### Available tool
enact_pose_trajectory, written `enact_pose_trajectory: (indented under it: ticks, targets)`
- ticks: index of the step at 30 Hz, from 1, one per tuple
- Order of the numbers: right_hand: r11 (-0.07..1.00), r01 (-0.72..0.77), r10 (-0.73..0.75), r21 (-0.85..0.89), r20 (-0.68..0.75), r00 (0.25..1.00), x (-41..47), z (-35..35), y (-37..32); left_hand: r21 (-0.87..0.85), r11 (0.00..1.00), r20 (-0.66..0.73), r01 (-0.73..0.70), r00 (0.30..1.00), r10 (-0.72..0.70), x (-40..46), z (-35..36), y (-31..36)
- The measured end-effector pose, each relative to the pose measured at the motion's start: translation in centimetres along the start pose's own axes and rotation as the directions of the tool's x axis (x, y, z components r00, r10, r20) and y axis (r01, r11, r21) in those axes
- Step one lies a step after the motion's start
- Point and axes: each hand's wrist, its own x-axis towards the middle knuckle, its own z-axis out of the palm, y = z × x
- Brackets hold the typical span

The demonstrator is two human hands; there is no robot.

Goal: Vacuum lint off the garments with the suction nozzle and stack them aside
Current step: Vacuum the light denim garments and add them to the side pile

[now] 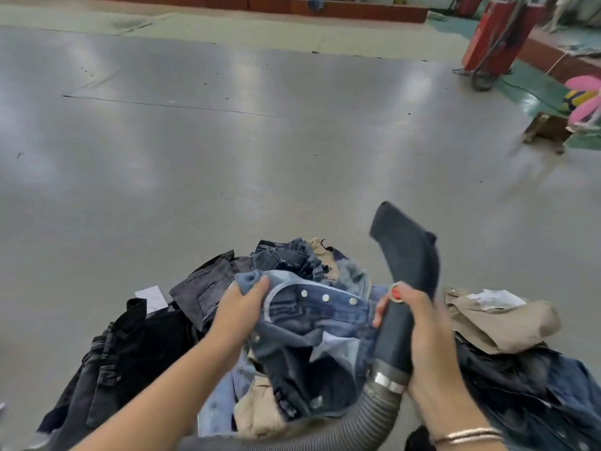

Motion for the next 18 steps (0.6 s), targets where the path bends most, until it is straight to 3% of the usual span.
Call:
enact_pose_trajectory:
  ticks: [1,3,5,9,12,15,17,18]
  targets:
    - [0.999,0.044,-0.044,0.009,-0.017,0.999,0.2,-0.4,-0.8,-0.074,0.997,0.123,0.017,0.992,-0.008,0.4,-0.8,0.3]
    - [0.993,0.113,-0.112,0.043,-0.037,0.993,0.6,-0.9,-1.8,-0.273,0.956,0.465,0.109,0.885,0.032,0.4,-2.2,0.6]
    - [0.989,0.137,-0.135,0.061,-0.038,0.99,1.0,-1.1,-2.1,-0.241,0.954,0.607,0.181,0.795,0.002,0.2,-3.0,-0.4]
    - [0.985,0.166,-0.17,-0.054,-0.09,0.981,1.7,-1.4,-1.7,-0.055,0.998,0.575,0.004,0.818,0.028,0.3,-4.3,-0.6]
    - [0.976,0.173,-0.191,-0.129,-0.146,0.971,2.4,-2.2,-1.3,0.047,0.997,0.484,0.067,0.871,-0.082,0.4,-6.7,0.3]
    - [0.965,0.163,-0.19,-0.203,-0.122,0.974,2.6,-2.4,-0.9,0.302,0.938,0.484,0.168,0.821,-0.303,-0.6,-7.5,0.4]
    - [0.963,0.133,-0.154,-0.235,-0.075,0.985,2.3,-2.2,-0.6,0.285,0.931,0.456,0.228,0.822,-0.341,-1.0,-7.4,0.4]
    - [0.965,0.106,-0.123,-0.241,-0.055,0.991,1.9,-2.1,-0.5,0.18,0.943,0.442,0.28,0.833,-0.332,-1.0,-7.2,0.3]
